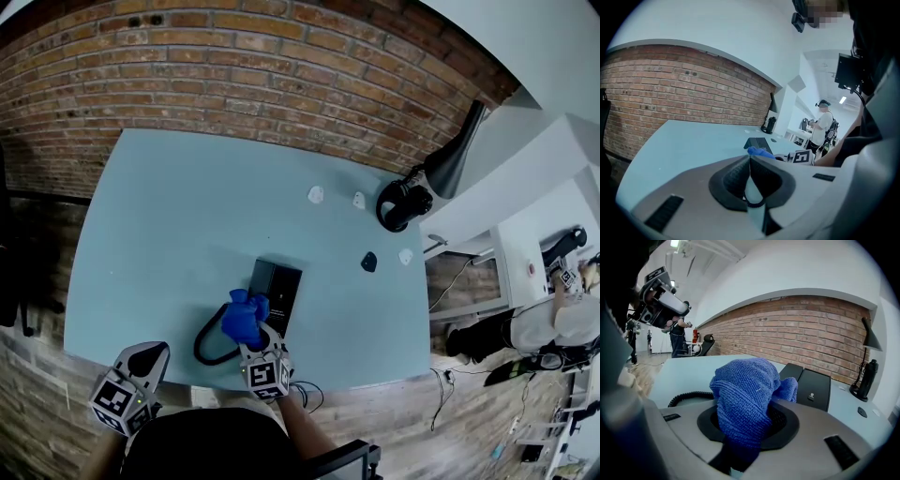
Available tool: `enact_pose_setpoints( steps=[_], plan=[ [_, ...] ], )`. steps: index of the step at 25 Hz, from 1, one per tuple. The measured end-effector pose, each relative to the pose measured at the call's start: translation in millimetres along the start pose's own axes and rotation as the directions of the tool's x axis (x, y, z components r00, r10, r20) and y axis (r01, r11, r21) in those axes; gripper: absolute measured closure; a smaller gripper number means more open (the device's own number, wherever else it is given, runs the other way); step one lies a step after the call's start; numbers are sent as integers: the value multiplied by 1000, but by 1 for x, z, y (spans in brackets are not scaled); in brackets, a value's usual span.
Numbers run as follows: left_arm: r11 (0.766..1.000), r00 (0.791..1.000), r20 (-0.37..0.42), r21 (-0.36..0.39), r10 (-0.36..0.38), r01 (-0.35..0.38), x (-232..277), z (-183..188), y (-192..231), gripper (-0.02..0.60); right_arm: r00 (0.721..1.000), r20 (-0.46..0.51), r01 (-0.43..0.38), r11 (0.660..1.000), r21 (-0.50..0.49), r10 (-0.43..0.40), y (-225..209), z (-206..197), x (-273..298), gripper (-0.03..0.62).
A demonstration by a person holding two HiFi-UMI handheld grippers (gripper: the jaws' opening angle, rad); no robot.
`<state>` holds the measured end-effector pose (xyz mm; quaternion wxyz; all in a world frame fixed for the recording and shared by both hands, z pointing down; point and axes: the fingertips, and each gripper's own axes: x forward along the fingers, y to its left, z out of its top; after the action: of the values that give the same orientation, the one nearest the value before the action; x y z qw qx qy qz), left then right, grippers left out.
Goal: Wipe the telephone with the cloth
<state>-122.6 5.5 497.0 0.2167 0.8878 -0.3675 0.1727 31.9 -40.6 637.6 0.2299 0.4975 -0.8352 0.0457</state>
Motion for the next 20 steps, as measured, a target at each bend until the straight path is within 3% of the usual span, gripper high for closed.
enact_pose_setpoints(
  steps=[5,9,11,17,20],
  plan=[
    [1000,1000,4,8,-11,11,1,-5,-2,574,1000,-8,-23,999,22,23,7,-1,-3,454],
    [1000,998,-59,4,-3,3,-3,-4,-6,574,997,-44,-60,997,47,62,13,-7,-6,454],
    [1000,1000,-27,4,2,-2,-2,-4,-4,574,993,-77,-84,994,71,90,17,-12,-7,454],
    [1000,1000,17,9,24,-24,-6,-9,5,574,946,-189,-242,961,131,264,30,-17,-13,454],
    [999,999,14,-3,42,-42,-9,-13,11,574,970,-128,-196,975,99,208,7,15,-12,454]
  ],
)
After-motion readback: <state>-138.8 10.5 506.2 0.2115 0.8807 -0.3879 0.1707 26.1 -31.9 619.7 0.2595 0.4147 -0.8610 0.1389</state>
